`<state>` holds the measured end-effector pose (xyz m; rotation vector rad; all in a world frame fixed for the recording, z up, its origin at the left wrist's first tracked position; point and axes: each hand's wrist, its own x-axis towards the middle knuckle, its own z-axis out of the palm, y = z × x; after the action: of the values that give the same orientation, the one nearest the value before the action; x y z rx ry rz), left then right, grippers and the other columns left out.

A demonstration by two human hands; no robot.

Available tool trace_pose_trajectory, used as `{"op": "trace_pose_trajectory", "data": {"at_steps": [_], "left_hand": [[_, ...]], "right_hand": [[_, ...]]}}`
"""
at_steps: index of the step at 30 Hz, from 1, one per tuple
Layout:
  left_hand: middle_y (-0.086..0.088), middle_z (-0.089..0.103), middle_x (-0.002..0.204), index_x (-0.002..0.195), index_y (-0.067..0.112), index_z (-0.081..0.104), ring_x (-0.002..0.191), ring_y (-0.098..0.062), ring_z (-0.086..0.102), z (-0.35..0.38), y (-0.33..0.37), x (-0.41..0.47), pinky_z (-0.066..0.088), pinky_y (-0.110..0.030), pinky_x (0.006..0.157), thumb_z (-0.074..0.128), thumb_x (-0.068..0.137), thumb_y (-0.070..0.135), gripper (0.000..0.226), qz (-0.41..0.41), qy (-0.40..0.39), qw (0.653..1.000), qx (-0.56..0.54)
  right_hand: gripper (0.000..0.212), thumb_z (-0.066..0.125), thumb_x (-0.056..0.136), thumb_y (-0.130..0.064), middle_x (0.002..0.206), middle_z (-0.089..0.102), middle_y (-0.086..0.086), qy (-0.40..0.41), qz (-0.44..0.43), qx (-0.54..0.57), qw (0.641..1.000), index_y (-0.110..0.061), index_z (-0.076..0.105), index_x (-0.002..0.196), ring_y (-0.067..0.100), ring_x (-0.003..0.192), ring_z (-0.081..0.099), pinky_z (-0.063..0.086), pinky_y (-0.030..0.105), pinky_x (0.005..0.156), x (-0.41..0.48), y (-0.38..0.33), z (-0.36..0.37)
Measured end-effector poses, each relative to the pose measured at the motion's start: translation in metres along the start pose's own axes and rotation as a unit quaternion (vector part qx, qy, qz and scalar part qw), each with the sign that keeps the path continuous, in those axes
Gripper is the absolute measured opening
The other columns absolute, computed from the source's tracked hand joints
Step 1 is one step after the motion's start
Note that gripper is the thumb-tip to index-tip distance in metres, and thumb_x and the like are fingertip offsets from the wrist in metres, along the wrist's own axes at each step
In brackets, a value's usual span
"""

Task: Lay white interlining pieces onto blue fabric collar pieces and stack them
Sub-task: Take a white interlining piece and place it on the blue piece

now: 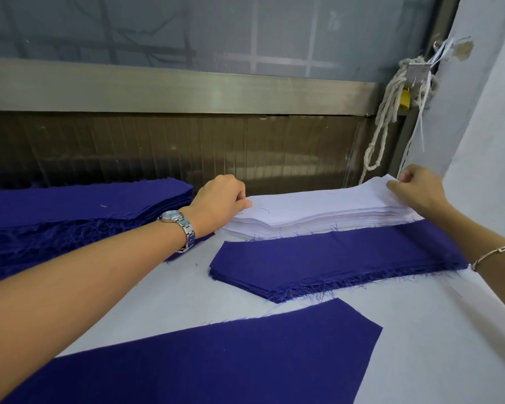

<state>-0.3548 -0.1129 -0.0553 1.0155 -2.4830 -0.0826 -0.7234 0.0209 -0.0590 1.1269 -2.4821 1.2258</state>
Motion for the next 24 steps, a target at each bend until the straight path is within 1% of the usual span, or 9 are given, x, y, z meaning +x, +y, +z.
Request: {"op": "trace_pose_trajectory", "data": {"at_steps": [5,9,12,14,16,18,21,22,24], "left_hand": [[-0.005,0.063,0.095,0.093,0.012,0.067,0.081,-0.019,0.060,-0.001,0.000,0.000,0.054,-0.035,0.077,0.062,0.096,0.031,0.020,0.003,-0.012,1.000,0.005],[-0.005,0.063,0.094,0.094,0.011,0.068,0.081,-0.019,0.061,-0.001,0.000,-0.001,0.054,-0.035,0.077,0.063,0.096,0.031,0.020,0.004,-0.014,1.000,0.001],[-0.005,0.064,0.095,0.095,0.011,0.068,0.084,-0.020,0.062,-0.002,-0.001,0.000,0.056,-0.039,0.080,0.065,0.095,0.031,0.020,-0.001,-0.019,1.000,-0.010],[-0.005,0.065,0.099,0.099,0.012,0.068,0.088,-0.020,0.062,-0.002,-0.002,0.001,0.056,-0.039,0.083,0.066,0.094,0.031,0.020,-0.007,-0.022,0.999,-0.022],[-0.005,0.064,0.107,0.110,0.012,0.066,0.095,-0.020,0.062,-0.002,-0.003,0.002,0.055,-0.040,0.087,0.067,0.094,0.032,0.025,-0.011,-0.024,0.999,-0.030],[-0.006,0.059,0.119,0.126,0.013,0.060,0.108,-0.022,0.057,-0.001,-0.005,0.004,0.052,-0.039,0.093,0.066,0.094,0.034,0.039,-0.003,-0.024,1.000,-0.007],[-0.006,0.054,0.133,0.140,0.015,0.051,0.125,-0.024,0.044,-0.001,-0.007,0.007,0.045,-0.038,0.101,0.063,0.095,0.038,0.051,0.016,-0.028,0.999,0.037],[-0.006,0.053,0.135,0.142,0.016,0.050,0.127,-0.025,0.042,-0.001,-0.007,0.008,0.043,-0.039,0.103,0.062,0.096,0.037,0.052,0.019,-0.036,0.998,0.042],[-0.005,0.053,0.134,0.140,0.018,0.053,0.127,-0.026,0.040,-0.002,-0.007,0.010,0.041,-0.039,0.104,0.061,0.097,0.035,0.047,0.023,-0.050,0.998,0.040]], "right_hand": [[0.025,0.063,0.082,-0.002,0.064,0.047,0.003,-0.017,-0.021,0.024,0.999,-0.013,0.048,0.066,0.026,0.068,0.044,0.035,0.031,0.064,0.004,0.006,-0.003],[0.020,0.064,0.082,0.000,0.073,0.052,0.008,0.005,-0.033,0.032,0.999,-0.012,0.052,0.072,0.027,0.071,0.047,0.036,0.031,0.067,0.009,0.014,-0.005],[0.015,0.067,0.084,-0.002,0.088,0.055,0.009,0.025,-0.019,0.029,0.999,-0.010,0.056,0.089,0.028,0.081,0.050,0.038,0.032,0.071,0.014,0.021,-0.006],[0.028,0.068,0.085,-0.002,0.101,0.054,0.008,0.031,-0.008,0.053,0.998,-0.009,0.056,0.110,0.028,0.091,0.050,0.041,0.033,0.069,0.014,0.025,-0.007],[0.039,0.068,0.086,-0.001,0.108,0.052,0.006,0.036,-0.011,0.072,0.997,-0.009,0.057,0.122,0.026,0.096,0.050,0.042,0.034,0.076,0.015,0.027,-0.007],[0.035,0.069,0.086,-0.001,0.106,0.056,0.007,0.031,-0.020,0.070,0.997,-0.008,0.063,0.120,0.025,0.095,0.051,0.042,0.034,0.081,0.017,0.031,-0.007],[0.016,0.068,0.089,-0.003,0.099,0.065,0.012,0.014,-0.025,0.082,0.996,-0.002,0.072,0.105,0.027,0.089,0.055,0.045,0.035,0.078,0.017,0.037,-0.008],[0.013,0.068,0.089,-0.002,0.095,0.066,0.012,0.013,-0.023,0.094,0.995,-0.002,0.074,0.101,0.026,0.087,0.056,0.047,0.032,0.073,0.016,0.039,-0.009],[0.013,0.068,0.087,0.001,0.088,0.067,0.010,0.012,-0.014,0.120,0.993,-0.005,0.075,0.097,0.021,0.079,0.058,0.048,0.012,0.063,0.013,0.044,-0.010]]}}
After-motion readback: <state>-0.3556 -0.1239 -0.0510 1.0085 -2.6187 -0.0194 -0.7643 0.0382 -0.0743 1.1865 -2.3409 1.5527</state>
